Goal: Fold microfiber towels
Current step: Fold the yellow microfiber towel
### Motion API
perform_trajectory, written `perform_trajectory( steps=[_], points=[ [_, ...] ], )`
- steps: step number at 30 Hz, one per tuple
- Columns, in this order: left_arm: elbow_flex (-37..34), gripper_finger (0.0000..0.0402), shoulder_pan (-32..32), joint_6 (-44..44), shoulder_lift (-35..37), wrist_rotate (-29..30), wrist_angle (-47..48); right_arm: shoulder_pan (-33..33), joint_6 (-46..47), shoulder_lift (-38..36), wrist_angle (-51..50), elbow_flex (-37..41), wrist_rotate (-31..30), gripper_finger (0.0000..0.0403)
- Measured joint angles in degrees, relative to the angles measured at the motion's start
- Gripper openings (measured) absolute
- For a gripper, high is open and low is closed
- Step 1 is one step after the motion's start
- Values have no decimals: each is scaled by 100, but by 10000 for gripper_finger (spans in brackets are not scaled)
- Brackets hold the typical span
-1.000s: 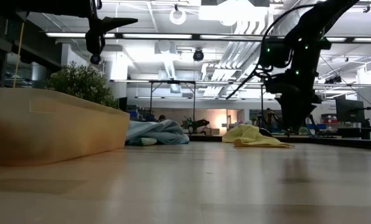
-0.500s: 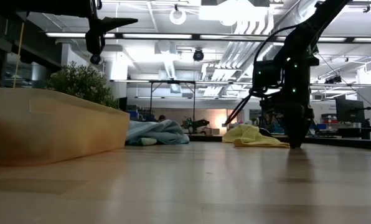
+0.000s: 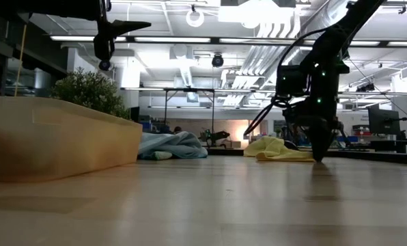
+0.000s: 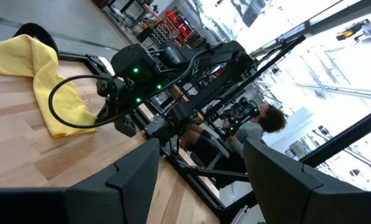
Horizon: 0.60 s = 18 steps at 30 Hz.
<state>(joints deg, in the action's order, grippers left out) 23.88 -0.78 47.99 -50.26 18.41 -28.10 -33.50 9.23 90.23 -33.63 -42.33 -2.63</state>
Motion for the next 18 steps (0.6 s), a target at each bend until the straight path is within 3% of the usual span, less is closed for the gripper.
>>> perform_trajectory(
  steps=[6,9,12,18],
  points=[
    [0,225,-4,276,2,-119,-532,344,195,-766,-924,-305,162,2],
    [68,225,-9,284,7,-403,-770,606,569,-1409,-1059,-518,933,1],
    [302,225,-7,120,4,-604,-277,910,1378,-1888,-835,-748,1714,1],
    [1003,225,-7,-511,-243,-619,1610,1651,2703,-2056,-645,-1230,2223,0]
  ],
)
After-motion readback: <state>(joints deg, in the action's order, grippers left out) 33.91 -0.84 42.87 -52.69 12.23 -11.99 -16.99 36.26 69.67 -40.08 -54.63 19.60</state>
